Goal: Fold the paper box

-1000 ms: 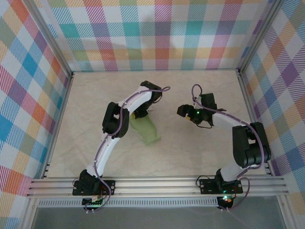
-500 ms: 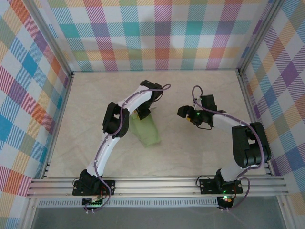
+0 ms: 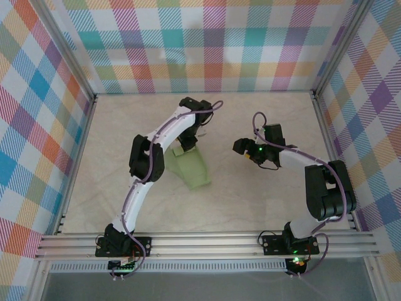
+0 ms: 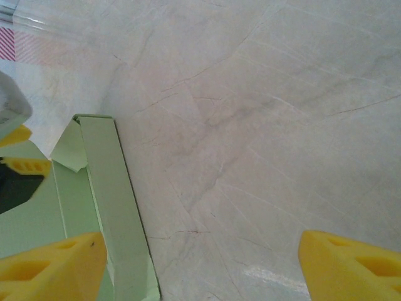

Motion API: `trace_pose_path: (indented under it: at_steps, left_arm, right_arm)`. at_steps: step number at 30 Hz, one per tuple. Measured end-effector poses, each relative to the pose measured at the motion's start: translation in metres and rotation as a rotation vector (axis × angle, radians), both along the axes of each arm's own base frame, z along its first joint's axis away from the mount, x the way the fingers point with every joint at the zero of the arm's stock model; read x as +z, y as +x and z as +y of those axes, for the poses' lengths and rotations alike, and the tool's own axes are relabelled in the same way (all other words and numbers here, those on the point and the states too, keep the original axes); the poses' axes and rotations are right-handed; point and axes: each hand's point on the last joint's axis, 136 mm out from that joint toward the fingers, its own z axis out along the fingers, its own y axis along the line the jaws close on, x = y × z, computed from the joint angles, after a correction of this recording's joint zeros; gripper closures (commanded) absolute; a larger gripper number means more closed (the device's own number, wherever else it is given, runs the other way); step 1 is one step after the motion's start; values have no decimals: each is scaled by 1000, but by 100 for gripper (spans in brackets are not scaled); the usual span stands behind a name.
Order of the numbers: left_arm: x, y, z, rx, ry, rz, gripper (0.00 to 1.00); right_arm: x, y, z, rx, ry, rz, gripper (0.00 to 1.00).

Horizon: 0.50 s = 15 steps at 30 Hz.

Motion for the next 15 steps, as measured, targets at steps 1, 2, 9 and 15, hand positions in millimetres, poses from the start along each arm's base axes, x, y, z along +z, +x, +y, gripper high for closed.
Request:
trace_pose_path:
  at_steps: [1, 2, 9, 15]
  left_arm:
    - [4, -1, -1, 1, -14, -3, 52]
    - [8, 0, -2, 6, -35, -9, 52]
    - [69, 5, -18, 52, -272, -208, 36]
    - [150, 10, 2, 226, -577, -508, 14]
  right_arm:
    - [0, 0, 0, 2, 2, 0, 20]
    - [0, 0, 1, 5, 4, -3, 20]
    - [9, 9, 8, 124, -36, -124, 23]
    - [37, 44, 34, 364, -140, -375, 22]
